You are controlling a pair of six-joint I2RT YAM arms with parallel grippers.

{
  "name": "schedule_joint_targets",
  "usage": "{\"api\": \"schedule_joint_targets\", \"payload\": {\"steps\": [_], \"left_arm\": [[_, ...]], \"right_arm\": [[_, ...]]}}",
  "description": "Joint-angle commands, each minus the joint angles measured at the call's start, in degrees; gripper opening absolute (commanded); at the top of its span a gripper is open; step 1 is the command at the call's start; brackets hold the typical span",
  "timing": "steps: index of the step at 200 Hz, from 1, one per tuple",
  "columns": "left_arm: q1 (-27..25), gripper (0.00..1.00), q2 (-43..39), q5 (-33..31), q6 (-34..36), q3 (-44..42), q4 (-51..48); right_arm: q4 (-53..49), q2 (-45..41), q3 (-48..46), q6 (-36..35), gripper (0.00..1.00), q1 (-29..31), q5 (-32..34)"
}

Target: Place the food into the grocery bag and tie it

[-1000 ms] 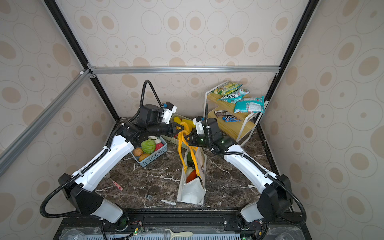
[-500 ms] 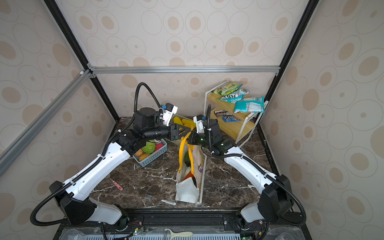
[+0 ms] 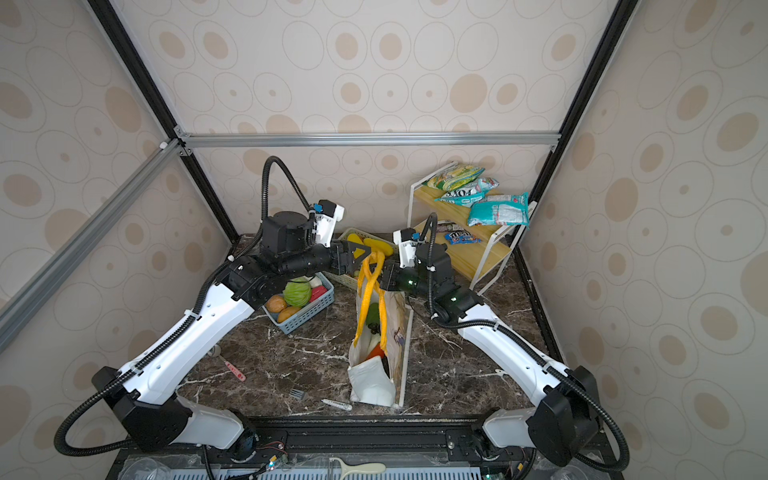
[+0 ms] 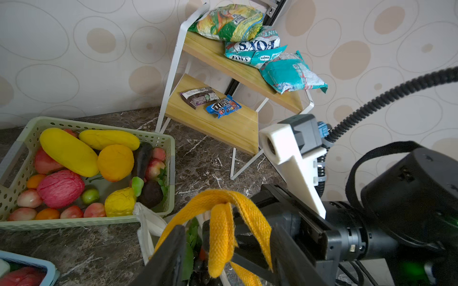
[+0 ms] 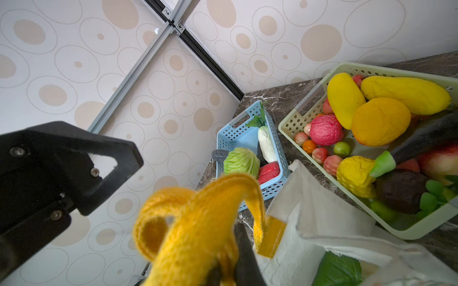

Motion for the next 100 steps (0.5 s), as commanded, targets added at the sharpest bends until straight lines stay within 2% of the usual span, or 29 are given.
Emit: {"api": "schedule_joint_targets", "payload": {"steps": [1, 26, 100], "left_arm": [[-1.2, 0.54, 0.2, 1.5, 3.7, 1.7, -2.4], [-2.4, 0.53, 0.8, -1.6, 5.2, 1.5, -4.6], [-3.3, 0.39, 3.2, -4.3, 6.9, 0.6, -5.9]], "right_arm": [[-0.1, -1.4, 0.6, 0.0, 0.04, 0.1, -0.3], [-0.9, -1.3, 1.3, -0.2, 0.04, 0.1, 0.0], [-2.9, -2.7, 2.2, -0.8, 0.04, 0.1, 0.2]]}}
